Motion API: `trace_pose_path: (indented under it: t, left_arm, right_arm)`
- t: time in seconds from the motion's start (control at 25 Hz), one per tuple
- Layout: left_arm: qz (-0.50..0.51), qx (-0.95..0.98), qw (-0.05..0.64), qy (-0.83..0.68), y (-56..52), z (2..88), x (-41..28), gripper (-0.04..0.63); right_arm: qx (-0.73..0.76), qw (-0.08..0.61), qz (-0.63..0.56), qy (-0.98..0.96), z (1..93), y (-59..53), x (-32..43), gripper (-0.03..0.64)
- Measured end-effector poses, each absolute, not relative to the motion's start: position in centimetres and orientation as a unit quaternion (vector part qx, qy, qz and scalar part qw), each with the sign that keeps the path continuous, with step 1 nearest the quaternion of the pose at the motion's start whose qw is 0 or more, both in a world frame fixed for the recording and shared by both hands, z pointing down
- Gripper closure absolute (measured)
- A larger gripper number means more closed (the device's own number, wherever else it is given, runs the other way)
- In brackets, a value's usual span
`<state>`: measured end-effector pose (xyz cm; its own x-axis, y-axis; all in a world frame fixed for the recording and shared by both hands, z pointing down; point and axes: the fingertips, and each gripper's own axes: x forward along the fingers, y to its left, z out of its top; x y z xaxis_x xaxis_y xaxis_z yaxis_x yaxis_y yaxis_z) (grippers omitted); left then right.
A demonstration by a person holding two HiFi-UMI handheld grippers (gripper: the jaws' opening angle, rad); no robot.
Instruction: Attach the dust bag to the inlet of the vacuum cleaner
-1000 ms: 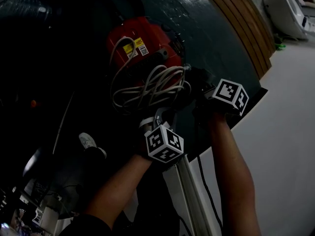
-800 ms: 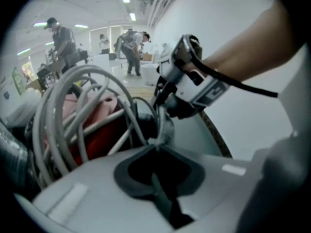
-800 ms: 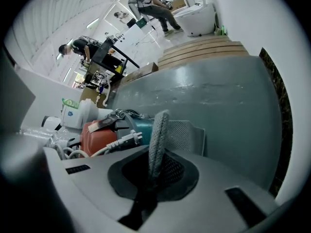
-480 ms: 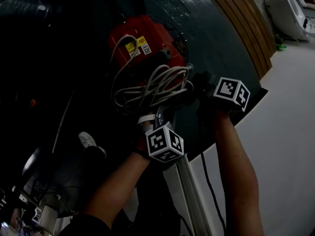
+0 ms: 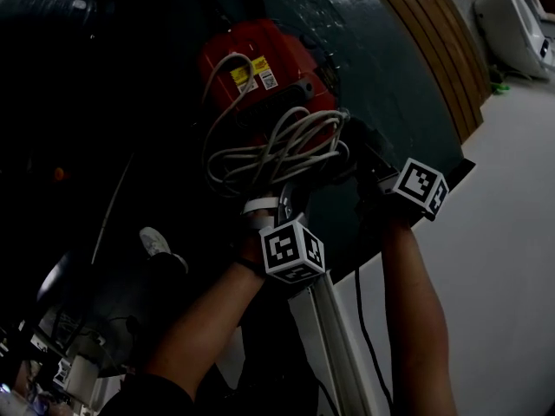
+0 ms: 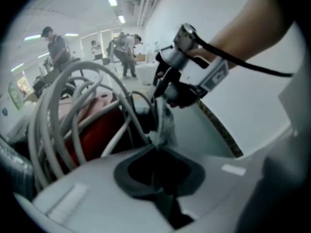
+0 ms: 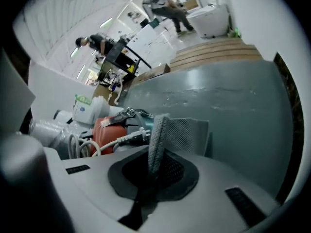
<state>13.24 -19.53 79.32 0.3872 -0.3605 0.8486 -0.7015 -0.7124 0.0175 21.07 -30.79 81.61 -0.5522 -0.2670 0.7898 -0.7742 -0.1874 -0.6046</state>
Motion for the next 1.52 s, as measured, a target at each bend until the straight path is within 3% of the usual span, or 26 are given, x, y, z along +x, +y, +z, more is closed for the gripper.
trace_pose_path:
  t: [0.16,0.28,0.56,0.76,0.88,1.0,1.16,1.36,1.52]
  left_arm:
    - [0.472,0.81,0.129,-0.323,-19.6,77.7,13.4,0.578]
    - [0.478,0.814,0.09,-0.318,-19.9,76.6,13.8,0.58]
    - [0.489,0.821,0.058,-0.289,-18.7,76.8,14.6,0.58]
    - [0.479,0.824,0.082,-0.293,-18.1,77.1,15.1,0.578]
    - [0.48,0.821,0.083,-0.299,-18.4,77.2,14.6,0.578]
    - [0.486,0.82,0.07,-0.294,-18.4,77.2,14.4,0.58]
    - [0.493,0.825,0.042,-0.273,-17.8,77.2,15.2,0.58]
    - [0.491,0.828,0.046,-0.267,-17.6,77.2,15.3,0.58]
    - [0.48,0.826,0.053,-0.29,-18.3,77.2,14.7,0.58]
  right_arm:
    - [0.451,0.14,0.688,-0.551,83.9,-28.9,23.0,0.611]
    - [0.451,0.133,0.702,-0.534,84.4,-28.5,23.4,0.611]
    - [0.4,0.239,0.667,-0.581,83.1,-31.0,21.3,0.611]
    - [0.37,0.287,0.657,-0.591,82.3,-31.3,20.6,0.602]
    - [0.358,0.266,0.683,-0.579,81.3,-30.5,20.7,0.477]
    - [0.361,0.27,0.701,-0.553,80.1,-28.5,21.1,0.433]
    - [0.372,0.268,0.726,-0.513,79.6,-27.2,21.1,0.433]
    - [0.384,0.314,0.706,-0.505,79.8,-26.6,19.6,0.438]
    - [0.399,0.31,0.691,-0.517,79.4,-27.0,19.1,0.532]
